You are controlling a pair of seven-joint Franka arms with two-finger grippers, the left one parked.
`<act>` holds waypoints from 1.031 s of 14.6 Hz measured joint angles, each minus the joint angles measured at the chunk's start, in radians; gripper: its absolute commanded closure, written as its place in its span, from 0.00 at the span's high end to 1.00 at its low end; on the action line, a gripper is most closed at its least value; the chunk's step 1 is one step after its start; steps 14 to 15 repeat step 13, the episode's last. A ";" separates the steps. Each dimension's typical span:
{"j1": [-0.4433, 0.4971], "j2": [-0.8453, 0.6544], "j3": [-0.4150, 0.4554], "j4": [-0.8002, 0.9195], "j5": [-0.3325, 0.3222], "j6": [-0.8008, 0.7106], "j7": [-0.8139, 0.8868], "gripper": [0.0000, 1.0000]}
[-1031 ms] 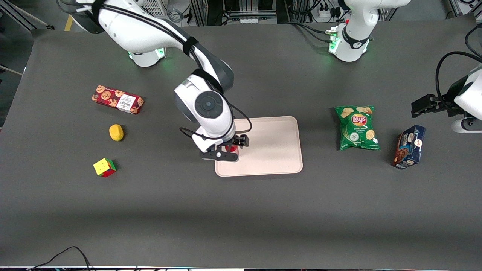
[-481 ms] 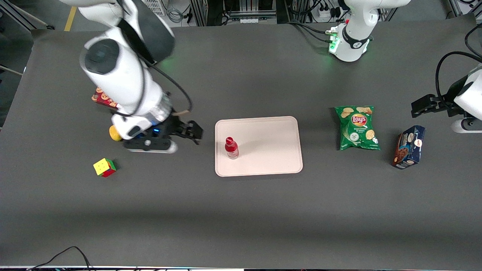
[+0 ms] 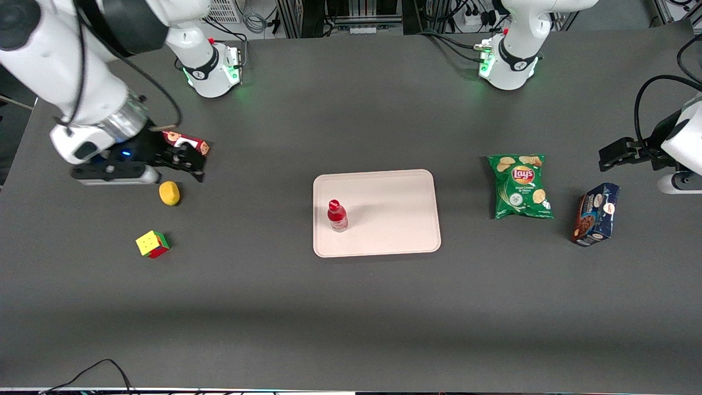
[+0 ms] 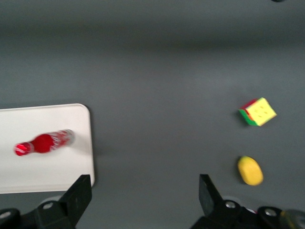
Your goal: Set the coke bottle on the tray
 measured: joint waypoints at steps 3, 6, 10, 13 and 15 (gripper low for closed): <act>-0.005 -0.073 -0.112 -0.066 0.003 -0.068 -0.115 1.00; -0.008 -0.079 -0.224 -0.076 0.005 -0.086 -0.248 1.00; -0.011 -0.079 -0.255 -0.076 0.005 -0.086 -0.276 1.00; -0.011 -0.079 -0.258 -0.071 0.005 -0.086 -0.276 1.00; -0.011 -0.079 -0.258 -0.071 0.005 -0.086 -0.276 1.00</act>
